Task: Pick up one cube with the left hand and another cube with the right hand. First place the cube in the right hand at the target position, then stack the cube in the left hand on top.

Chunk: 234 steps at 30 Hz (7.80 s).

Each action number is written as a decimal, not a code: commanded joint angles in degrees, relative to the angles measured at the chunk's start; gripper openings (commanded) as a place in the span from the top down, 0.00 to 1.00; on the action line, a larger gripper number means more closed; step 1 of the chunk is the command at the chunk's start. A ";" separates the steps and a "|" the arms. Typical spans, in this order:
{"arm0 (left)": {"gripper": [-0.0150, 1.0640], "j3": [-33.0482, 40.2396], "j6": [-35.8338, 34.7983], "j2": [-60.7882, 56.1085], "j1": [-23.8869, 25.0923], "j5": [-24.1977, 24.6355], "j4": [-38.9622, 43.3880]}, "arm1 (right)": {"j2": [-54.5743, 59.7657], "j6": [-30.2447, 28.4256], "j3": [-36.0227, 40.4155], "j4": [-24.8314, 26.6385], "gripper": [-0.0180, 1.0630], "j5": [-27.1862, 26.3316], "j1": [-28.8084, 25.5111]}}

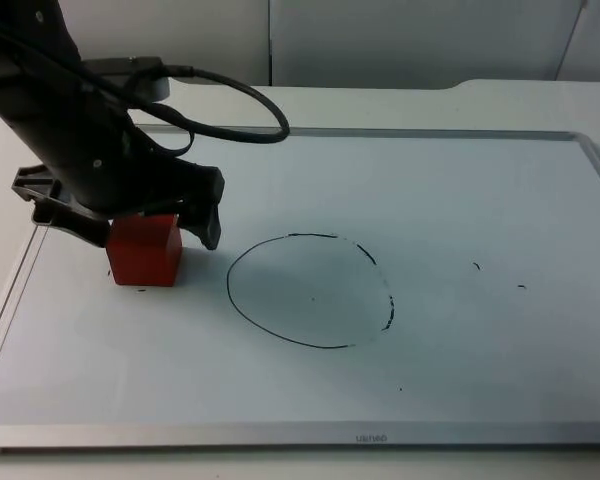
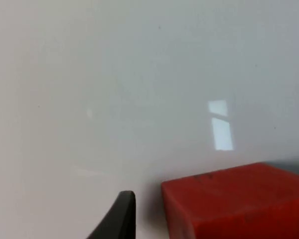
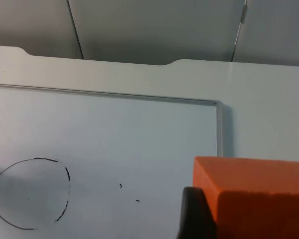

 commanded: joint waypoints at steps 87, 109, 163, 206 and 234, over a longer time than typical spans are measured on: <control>0.99 9.27 -9.61 -44.00 -21.04 26.70 14.90 | 84.79 -13.74 -28.62 13.41 0.99 -12.47 21.08; 0.99 9.27 -9.61 -44.00 -21.04 26.67 14.87 | 89.68 -13.74 -30.41 10.55 0.99 -15.83 21.55; 0.99 6.76 -2.63 -37.19 -21.04 18.82 11.89 | 18.43 -18.10 -6.02 10.55 0.07 -14.08 21.55; 0.99 -19.56 3.47 -0.11 -24.30 15.03 15.15 | -13.33 -10.22 -0.19 2.44 0.07 3.13 21.55; 0.99 -19.56 3.47 3.58 -23.54 14.00 18.70 | -13.33 -10.22 -0.19 1.65 0.07 3.01 21.55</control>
